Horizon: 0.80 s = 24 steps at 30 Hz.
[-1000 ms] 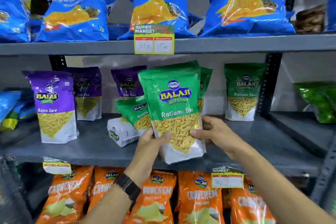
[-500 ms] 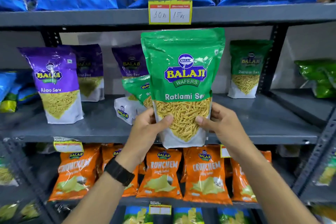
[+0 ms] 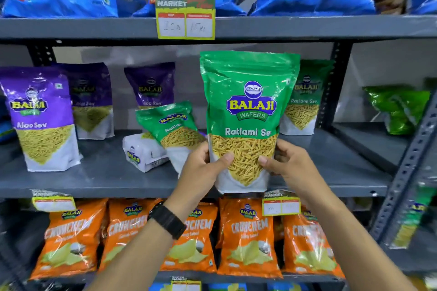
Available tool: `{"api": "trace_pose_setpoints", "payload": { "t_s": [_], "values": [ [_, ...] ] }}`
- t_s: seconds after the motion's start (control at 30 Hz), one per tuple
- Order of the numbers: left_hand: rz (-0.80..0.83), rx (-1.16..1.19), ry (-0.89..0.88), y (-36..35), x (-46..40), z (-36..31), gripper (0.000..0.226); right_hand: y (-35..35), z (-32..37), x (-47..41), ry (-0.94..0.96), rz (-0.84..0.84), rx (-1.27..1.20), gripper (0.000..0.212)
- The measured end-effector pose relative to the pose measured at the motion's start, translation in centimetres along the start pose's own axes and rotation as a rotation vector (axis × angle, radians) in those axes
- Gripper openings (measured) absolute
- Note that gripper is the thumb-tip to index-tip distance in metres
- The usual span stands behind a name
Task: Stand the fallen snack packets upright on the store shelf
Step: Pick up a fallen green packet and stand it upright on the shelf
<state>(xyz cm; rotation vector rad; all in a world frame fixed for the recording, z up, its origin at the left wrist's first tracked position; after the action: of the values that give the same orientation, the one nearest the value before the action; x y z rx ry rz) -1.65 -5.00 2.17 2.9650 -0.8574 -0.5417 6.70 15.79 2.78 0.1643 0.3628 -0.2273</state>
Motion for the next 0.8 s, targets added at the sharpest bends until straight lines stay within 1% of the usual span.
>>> {"api": "trace_pose_setpoints", "payload": {
  "t_s": [0.17, 0.3, 0.33, 0.4, 0.47, 0.53, 0.7, 0.73, 0.8],
  "values": [
    [0.065, -0.015, 0.058, -7.3, -7.3, 1.2, 0.018, 8.2, -1.0, -2.7, -0.042, -0.122, 0.056, 0.034],
    [0.078, -0.05, 0.084, -12.8, -13.0, 2.6, 0.014, 13.9, -2.6, -5.2, -0.085, -0.218, 0.084, 0.044],
    [0.077, -0.064, 0.089, -13.9, -14.1, 2.9, 0.016, 15.0, -3.0, -5.7, -0.09, -0.241, 0.09, 0.044],
    [0.064, -0.083, 0.103, -15.6, -15.7, 3.8, 0.031, 16.6, -3.8, -6.4, -0.093, -0.274, 0.104, 0.048],
    [0.056, -0.099, 0.117, -16.6, -16.6, 4.7, 0.037, 17.5, -4.9, -6.9, -0.105, -0.288, 0.117, 0.052],
    [0.064, -0.114, 0.126, -17.1, -16.8, 5.2, 0.037, 17.9, -6.3, -7.1, -0.12, -0.295, 0.108, 0.053],
    [0.109, -0.132, 0.119, -17.1, -16.1, 4.9, 0.038, 17.9, -7.9, -7.0, -0.15, -0.347, 0.105, 0.044],
    [0.126, -0.13, 0.121, -16.8, -15.8, 4.8, 0.04, 17.8, -8.0, -6.7, -0.152, -0.387, 0.121, 0.042],
    [0.158, -0.127, 0.135, -15.8, -15.1, 4.4, 0.053, 17.4, -7.8, -5.5, -0.168, -0.549, 0.231, 0.035]
  ]
}}
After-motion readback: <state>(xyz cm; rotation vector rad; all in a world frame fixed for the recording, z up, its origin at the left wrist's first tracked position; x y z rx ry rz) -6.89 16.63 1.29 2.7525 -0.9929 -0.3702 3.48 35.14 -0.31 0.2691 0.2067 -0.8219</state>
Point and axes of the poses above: each hand's wrist, its own x-axis away from the middle knuckle, its own y-axis out of the back of the hand, z = x × y, the point moved 4 cm from there along -x, towards the middle knuckle, and after that the axes turned 5 degrees about z, right-handed, at the moved point
